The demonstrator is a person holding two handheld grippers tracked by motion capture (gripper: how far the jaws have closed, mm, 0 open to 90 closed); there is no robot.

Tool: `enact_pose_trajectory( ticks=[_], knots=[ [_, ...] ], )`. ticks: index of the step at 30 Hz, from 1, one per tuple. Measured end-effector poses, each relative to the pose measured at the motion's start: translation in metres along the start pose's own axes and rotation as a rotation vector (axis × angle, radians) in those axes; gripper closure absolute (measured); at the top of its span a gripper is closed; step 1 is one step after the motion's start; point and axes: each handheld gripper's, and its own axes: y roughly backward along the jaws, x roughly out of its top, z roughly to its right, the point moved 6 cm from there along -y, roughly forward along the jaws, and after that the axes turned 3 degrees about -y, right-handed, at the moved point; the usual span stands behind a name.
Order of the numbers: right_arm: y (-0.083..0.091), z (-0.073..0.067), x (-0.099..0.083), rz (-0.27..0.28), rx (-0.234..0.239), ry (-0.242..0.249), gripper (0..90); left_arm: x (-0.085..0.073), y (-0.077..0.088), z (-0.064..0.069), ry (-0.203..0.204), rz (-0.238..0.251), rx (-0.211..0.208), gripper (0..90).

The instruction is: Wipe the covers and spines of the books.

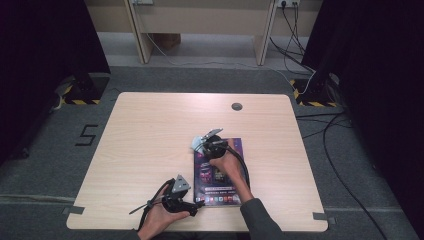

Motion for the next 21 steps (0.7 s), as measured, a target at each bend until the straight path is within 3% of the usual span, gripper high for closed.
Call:
enact_pose_trajectory(
  ticks=[4,7,11,18,21],
  knots=[
    [0.010,0.021,-0.014,0.002,-0.035,-0.033,76.7,0.000,0.000,0.000,0.003,-0.001,-0.003,16.9],
    [0.017,0.022,-0.024,0.012,-0.035,-0.038,76.9,0.000,0.000,-0.001,0.000,-0.003,-0.001,17.0],
    [0.023,0.006,-0.032,0.018,-0.015,0.010,77.1,0.000,0.000,0.000,0.003,0.000,0.004,16.5],
    [0.031,-0.040,-0.041,0.017,0.074,0.122,77.1,0.000,0.000,-0.001,0.002,-0.002,0.001,16.2],
    [0.035,-0.055,-0.046,0.021,0.121,0.133,77.0,-0.001,0.000,0.000,0.005,0.005,0.007,16.3]
  ],
)
